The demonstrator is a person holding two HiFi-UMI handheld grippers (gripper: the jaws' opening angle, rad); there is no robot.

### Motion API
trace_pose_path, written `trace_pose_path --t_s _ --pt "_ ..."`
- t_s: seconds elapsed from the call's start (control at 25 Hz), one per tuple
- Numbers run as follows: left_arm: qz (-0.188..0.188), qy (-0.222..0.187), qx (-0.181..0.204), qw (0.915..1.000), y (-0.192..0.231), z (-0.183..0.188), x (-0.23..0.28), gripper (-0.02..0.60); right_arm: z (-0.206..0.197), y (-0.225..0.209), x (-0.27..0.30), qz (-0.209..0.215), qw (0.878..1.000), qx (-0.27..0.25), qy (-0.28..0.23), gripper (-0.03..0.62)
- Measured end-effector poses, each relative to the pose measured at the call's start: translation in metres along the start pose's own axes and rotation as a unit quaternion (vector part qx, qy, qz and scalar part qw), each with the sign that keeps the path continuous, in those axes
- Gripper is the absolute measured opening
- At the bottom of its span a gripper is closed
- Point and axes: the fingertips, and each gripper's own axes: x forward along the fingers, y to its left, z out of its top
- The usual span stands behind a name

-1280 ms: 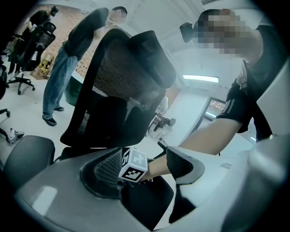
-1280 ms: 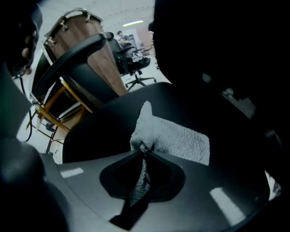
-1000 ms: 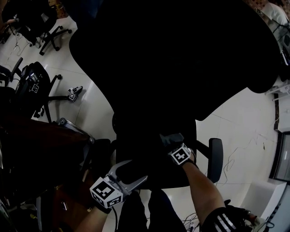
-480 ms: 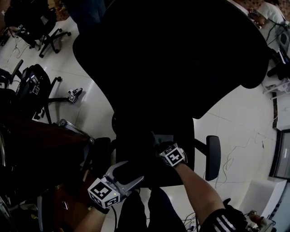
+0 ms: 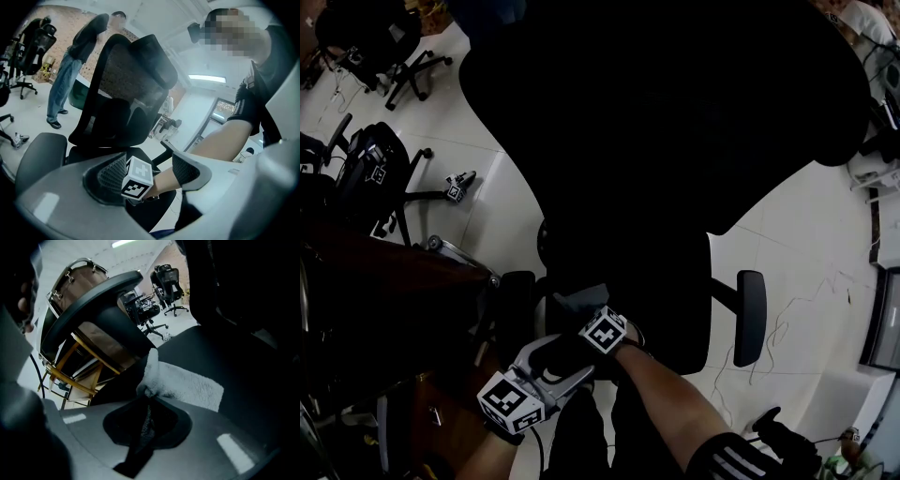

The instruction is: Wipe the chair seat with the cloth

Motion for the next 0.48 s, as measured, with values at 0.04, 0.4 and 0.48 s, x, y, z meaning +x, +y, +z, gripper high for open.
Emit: trace_pose_path --t_s 0.04,0.4,0.48 --pt "0.002 -0.001 -0.003 1.0000 0.001 -0.002 -0.001 0.331 -0.011 -0.003 0.000 -0.002 1.000 0.001 0.006 0.025" --pt "-0.014 0.008 -0.006 0.9998 -0.013 -0.006 0.005 0.331 -0.122 -0.069 -0.062 -0.069 0.995 0.047 0.060 0.025" --pt "-0.022 0.011 -0.004 0.9997 -0.019 -0.006 0.008 0.331 -0.156 -0.087 -0.085 -0.095 0.989 0.079 0.084 0.025"
